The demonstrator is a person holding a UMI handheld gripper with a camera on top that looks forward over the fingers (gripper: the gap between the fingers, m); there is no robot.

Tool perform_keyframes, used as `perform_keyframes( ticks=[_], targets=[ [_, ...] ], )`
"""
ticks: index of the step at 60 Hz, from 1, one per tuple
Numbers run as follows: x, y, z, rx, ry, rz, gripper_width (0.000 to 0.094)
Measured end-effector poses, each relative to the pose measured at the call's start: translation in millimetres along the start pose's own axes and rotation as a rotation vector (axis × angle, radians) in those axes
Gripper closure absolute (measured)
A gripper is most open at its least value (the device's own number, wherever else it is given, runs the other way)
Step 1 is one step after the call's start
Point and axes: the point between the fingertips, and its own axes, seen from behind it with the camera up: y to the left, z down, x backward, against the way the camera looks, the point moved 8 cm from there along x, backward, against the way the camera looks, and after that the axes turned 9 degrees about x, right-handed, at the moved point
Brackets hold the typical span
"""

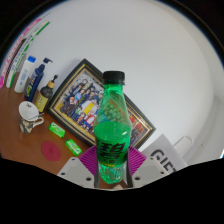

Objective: Pour water

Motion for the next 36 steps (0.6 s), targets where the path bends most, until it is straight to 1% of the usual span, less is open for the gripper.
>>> perform_keyframes(
  ticks=[8, 15, 22, 24, 28, 32, 36],
  targets=[
    [-9.7, 11.4, -57.9, 0.369, -0.097, 0.081, 0.0566],
    [-18.0, 34.1, -92.1, 0.669, -0.141, 0.139, 0.0569],
    [-29.0, 59.3, -105.6, 0.944, -0.142, 0.184, 0.0565],
    [-33.9, 64.5, -107.3, 1.012, -0.160, 0.204, 0.0569],
    [-39.2, 71.9, -112.1, 1.160, -0.162, 0.247, 0.0564],
    [-44.5, 78.4, -112.9, 1.260, -0.160, 0.262, 0.0567],
    [-49.2, 83.3, -112.0, 1.315, -0.160, 0.253, 0.0568]
  ],
)
